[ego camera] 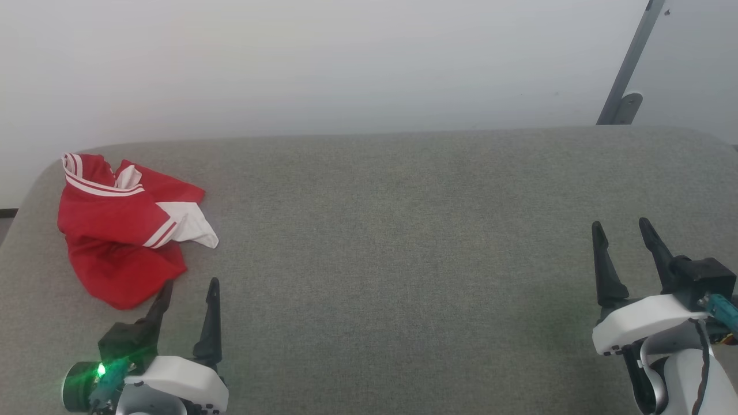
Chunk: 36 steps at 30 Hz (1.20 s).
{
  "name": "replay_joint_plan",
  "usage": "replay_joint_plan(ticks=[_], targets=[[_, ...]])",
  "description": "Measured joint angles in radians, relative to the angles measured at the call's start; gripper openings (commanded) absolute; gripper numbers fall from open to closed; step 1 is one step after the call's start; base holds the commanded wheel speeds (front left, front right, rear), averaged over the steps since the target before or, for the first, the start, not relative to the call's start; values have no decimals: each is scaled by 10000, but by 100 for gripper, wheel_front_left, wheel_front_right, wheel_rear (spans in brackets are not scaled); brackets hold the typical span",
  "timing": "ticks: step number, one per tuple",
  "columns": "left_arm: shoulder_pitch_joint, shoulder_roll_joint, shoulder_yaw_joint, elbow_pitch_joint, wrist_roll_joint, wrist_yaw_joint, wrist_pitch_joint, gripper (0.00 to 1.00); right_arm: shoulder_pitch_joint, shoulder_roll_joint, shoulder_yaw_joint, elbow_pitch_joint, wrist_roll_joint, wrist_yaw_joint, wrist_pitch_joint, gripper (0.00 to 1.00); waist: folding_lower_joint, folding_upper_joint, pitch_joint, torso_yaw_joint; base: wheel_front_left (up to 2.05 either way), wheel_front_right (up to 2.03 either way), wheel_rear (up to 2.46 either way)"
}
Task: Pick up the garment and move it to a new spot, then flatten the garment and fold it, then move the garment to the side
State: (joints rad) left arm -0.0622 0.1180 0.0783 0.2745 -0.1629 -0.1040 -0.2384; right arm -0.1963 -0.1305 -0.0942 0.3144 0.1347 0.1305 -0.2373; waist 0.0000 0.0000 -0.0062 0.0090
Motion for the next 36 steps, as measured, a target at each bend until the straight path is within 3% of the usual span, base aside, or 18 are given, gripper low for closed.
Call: replay_joint_plan(ticks=[13,24,30,36], targets=[[-24,-79,165,111,711,-153,-203,100,-3,-6,-153,-119,-754,0,-209,100,0,0,16,68,0,0,0],[-47,-184,150,132,759,-211,-230,100,53,4,-305,-150,-650,0,-238,100,0,0,82,219,0,0,0],[-235,-261,173,194,700,-238,-230,100,96,13,-322,-194,-546,0,-240,100,0,0,135,635,0,0,0],[-263,-410,217,238,688,-238,-230,100,141,13,54,-199,-545,0,-240,100,0,0,221,1465,0,0,0]])
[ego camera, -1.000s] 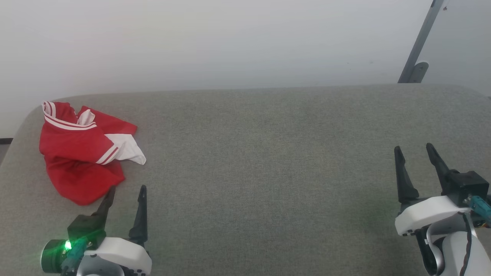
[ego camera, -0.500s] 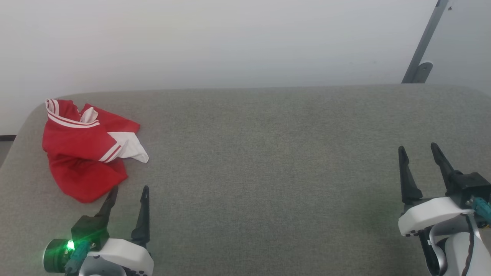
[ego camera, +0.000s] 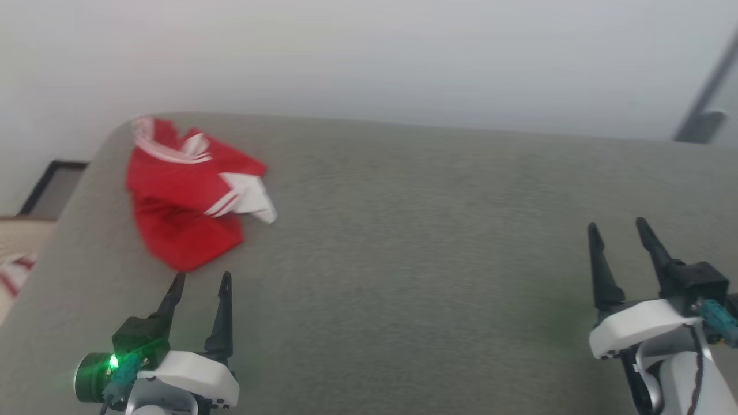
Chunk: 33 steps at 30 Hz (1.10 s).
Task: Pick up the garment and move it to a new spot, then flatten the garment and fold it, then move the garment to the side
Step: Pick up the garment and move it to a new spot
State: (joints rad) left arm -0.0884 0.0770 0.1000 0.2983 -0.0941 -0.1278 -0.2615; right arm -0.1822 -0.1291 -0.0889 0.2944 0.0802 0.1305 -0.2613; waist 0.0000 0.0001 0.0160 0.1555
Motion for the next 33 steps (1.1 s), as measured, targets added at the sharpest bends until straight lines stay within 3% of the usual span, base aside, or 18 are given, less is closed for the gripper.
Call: replay_joint_plan(ticks=[5,13,19,26,33], targets=[[-20,-98,33,36,0,35,0,100,-59,-4,282,50,8,2,-2,100,0,0,92,734,0,0,0],[78,-207,77,19,-19,105,0,100,-185,40,886,343,58,2,-13,100,0,0,167,2457,0,0,0],[506,-228,552,-428,-286,474,0,100,-557,295,2056,725,151,4,-15,100,0,0,131,3547,0,0,0],[1104,-245,704,-1127,-984,1047,0,100,-1302,380,3417,1308,541,2,-23,100,0,0,306,3845,0,0,0],[1306,-245,401,-1363,-1256,1225,0,100,-1535,343,3678,1402,748,4,-23,100,0,0,426,3834,0,0,0]])
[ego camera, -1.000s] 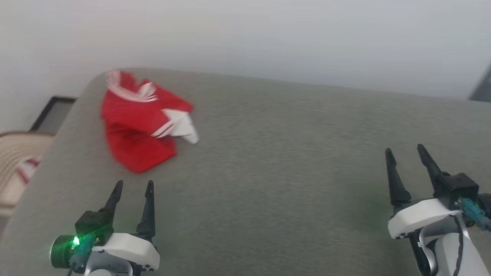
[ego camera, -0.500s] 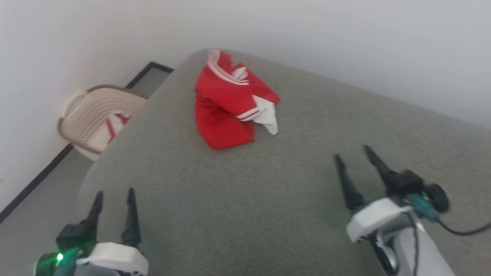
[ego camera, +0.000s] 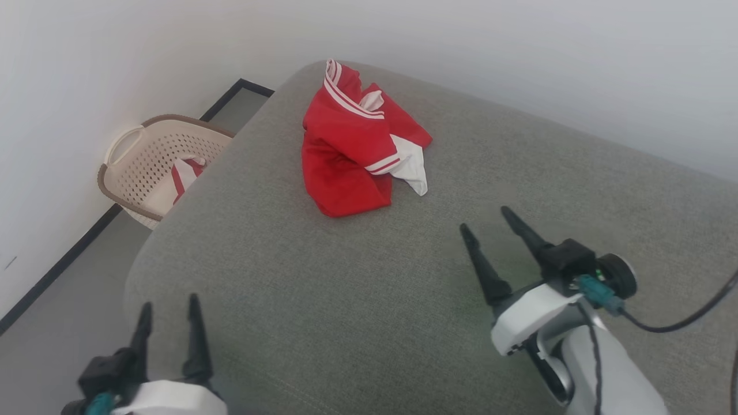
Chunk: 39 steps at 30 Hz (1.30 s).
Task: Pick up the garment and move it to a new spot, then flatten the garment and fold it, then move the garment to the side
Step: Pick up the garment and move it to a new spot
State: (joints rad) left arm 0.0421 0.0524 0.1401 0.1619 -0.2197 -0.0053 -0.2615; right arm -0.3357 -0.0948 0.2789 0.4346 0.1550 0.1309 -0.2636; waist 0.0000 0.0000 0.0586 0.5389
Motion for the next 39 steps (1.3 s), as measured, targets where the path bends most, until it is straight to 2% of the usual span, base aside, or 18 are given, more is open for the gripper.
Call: replay_joint_plan(ticks=[2,3,6,11,14,17,24,30,33,39], targets=[[-75,-2,-171,136,82,-157,0,100,44,-54,-173,-52,13,-2,0,100,0,0,43,-39,0,0,0],[-409,0,-384,391,418,-453,0,100,175,-98,-405,-134,-2,-2,0,100,0,0,89,-94,0,0,0],[-1360,136,-752,861,665,-894,0,100,511,-82,-721,-341,-121,-2,0,100,0,0,141,-233,0,0,0],[-3564,1005,-1227,1906,721,-1185,0,100,572,2,-895,-596,-324,4,-2,100,0,0,378,-909,0,0,0],[-5152,1542,-1605,3043,449,-1231,-2,100,376,-10,-955,-708,-430,2,-2,100,0,0,701,-1448,0,0,0],[-6683,2313,-2332,4358,-198,-1239,234,100,107,23,-966,-786,-502,0,-2,100,0,0,1082,-2017,0,0,0],[-9216,3781,-3672,7148,-2502,-1241,3438,100,-345,178,-1114,-1034,-546,-2,-2,100,0,-1,2050,-3350,0,0,0],[-10127,4451,-3818,8257,-4748,-1241,6115,100,-546,272,-1091,-1149,-642,-2,-2,100,0,0,2862,-4312,0,0,0],[-10429,4888,-3960,8521,-5260,-1241,6882,100,-814,318,-1085,-1325,-696,-2,-2,100,-1,0,3337,-4656,0,0,0],[-10947,5237,-4000,9156,-6057,-1269,7914,100,-1231,351,-913,-1501,-853,-2,-2,100,0,0,4296,-5129,0,0,0]])
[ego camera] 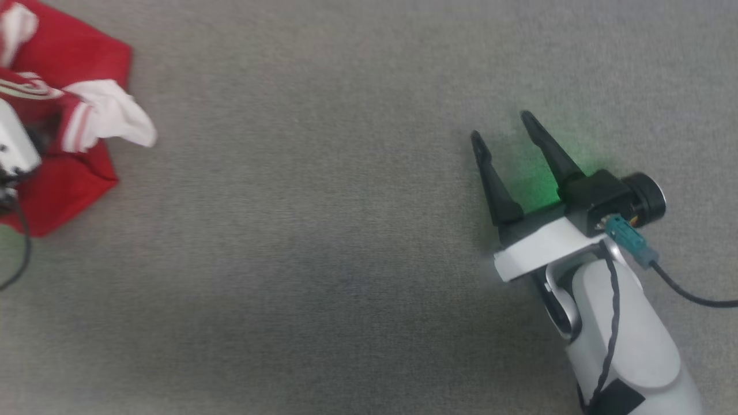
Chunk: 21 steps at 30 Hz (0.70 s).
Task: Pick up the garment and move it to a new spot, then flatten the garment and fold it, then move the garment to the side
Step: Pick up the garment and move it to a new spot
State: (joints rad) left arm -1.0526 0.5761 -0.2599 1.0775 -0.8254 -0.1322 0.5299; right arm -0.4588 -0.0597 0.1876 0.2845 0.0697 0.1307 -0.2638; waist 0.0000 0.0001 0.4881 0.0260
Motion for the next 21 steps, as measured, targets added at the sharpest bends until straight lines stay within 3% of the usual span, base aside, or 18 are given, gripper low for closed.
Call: replay_joint_plan(ticks=[11,12,13,14,21], targets=[[-353,472,-351,6,-930,2,930,98,-335,46,405,-474,-27,0,2,100,0,0,642,-324,0,0,0],[-324,470,-372,-58,-1007,2,899,48,-336,48,412,-497,-31,2,0,100,0,0,637,-309,0,0,0],[-277,460,-372,-81,-1129,2,792,12,-337,48,416,-510,-42,2,0,100,0,0,622,-290,0,0,0],[-210,451,-393,-107,-1183,2,660,0,-338,52,420,-514,-44,2,0,100,0,0,586,-276,0,0,0],[178,288,-922,-190,-1244,2,-813,0,-314,63,405,-366,19,2,0,100,0,-1,-16,-199,0,0,0]])
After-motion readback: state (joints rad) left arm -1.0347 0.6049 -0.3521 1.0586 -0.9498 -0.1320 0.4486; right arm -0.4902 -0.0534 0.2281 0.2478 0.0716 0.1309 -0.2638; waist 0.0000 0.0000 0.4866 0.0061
